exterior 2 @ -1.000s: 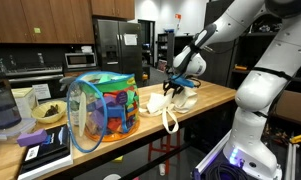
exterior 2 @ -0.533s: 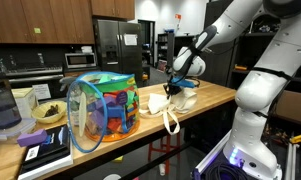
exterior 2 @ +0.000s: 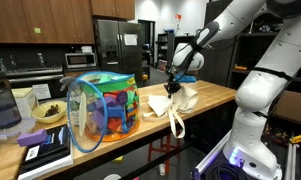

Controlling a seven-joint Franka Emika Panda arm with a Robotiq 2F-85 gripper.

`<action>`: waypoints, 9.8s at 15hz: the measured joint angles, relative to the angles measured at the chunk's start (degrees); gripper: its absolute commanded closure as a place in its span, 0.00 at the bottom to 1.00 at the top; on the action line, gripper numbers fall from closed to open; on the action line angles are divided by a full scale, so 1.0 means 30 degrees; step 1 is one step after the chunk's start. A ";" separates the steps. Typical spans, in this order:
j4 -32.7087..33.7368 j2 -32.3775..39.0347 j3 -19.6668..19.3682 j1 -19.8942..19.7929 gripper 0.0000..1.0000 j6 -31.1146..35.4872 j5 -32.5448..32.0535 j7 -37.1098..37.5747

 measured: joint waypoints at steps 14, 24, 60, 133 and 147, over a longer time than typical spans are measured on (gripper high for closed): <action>0.3582 0.0918 -0.4717 -0.1223 0.99 -0.3492 -0.0007 -0.9188; 0.7717 0.4486 -0.4965 -0.1351 0.99 -0.4249 0.0642 -1.0230; 1.3692 0.8593 0.0791 0.0318 0.99 -0.8092 0.2614 -0.9730; 1.8915 1.2770 0.0244 -0.1320 0.96 -0.8493 0.1100 -0.8272; 1.8915 1.2771 0.0244 -0.1320 0.96 -0.8493 0.1100 -0.8272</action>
